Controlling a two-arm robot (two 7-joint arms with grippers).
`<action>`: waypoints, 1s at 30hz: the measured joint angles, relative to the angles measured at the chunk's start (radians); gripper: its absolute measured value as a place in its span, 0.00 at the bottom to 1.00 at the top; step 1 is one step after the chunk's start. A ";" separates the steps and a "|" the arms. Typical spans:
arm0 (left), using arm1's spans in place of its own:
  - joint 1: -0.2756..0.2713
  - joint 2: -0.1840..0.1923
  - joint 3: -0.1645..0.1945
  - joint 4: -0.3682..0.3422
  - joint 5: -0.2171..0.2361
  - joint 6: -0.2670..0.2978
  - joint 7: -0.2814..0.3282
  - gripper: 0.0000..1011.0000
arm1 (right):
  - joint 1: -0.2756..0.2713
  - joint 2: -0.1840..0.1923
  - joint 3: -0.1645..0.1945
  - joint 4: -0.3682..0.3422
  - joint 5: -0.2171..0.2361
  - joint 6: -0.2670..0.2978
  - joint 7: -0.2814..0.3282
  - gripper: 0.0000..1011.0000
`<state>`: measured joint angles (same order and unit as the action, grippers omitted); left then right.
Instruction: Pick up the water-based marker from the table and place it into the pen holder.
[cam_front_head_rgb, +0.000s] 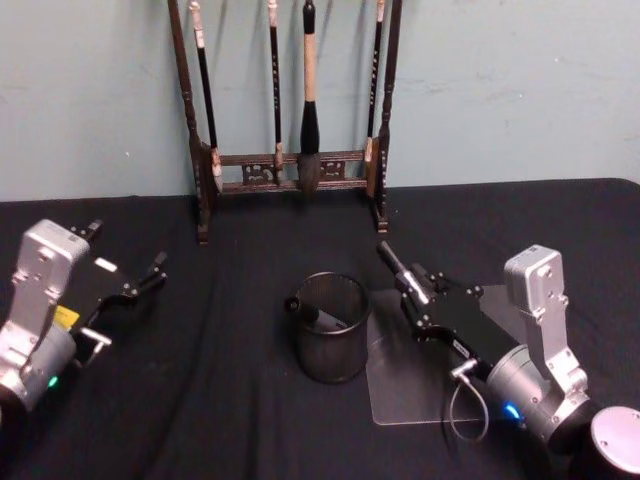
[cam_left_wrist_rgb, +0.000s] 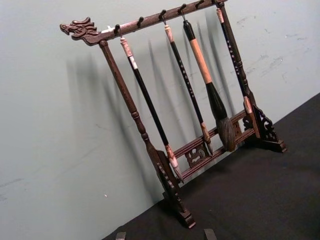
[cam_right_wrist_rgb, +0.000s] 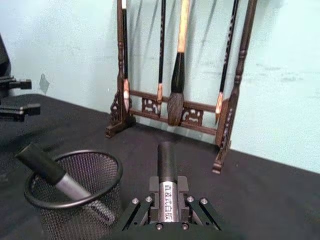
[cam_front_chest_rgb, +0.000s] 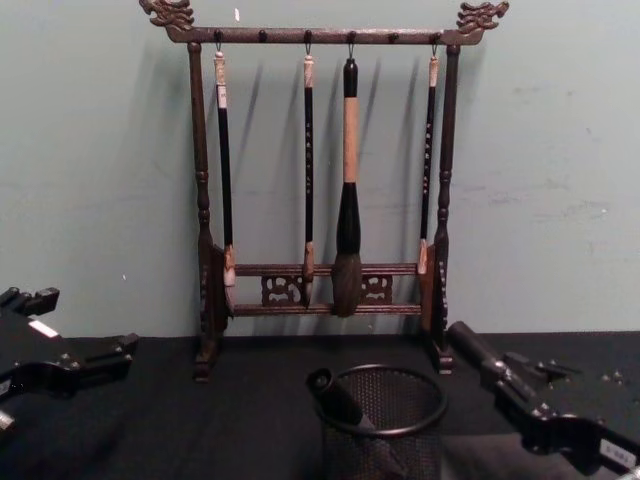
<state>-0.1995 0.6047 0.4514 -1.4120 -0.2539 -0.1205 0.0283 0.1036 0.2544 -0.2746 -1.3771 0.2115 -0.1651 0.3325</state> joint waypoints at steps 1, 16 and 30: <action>0.000 0.000 0.000 0.000 0.000 0.000 0.000 1.00 | -0.001 -0.002 0.003 0.000 0.000 -0.011 -0.001 0.21; 0.000 0.000 0.000 0.000 0.000 0.000 0.000 1.00 | -0.005 -0.023 0.020 -0.003 0.028 -0.109 0.028 0.21; 0.000 0.000 0.000 0.000 0.000 0.000 0.000 1.00 | 0.044 -0.015 -0.004 0.014 0.085 -0.093 0.104 0.21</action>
<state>-0.1995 0.6047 0.4514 -1.4120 -0.2539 -0.1205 0.0283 0.1476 0.2397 -0.2786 -1.3631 0.2968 -0.2581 0.4365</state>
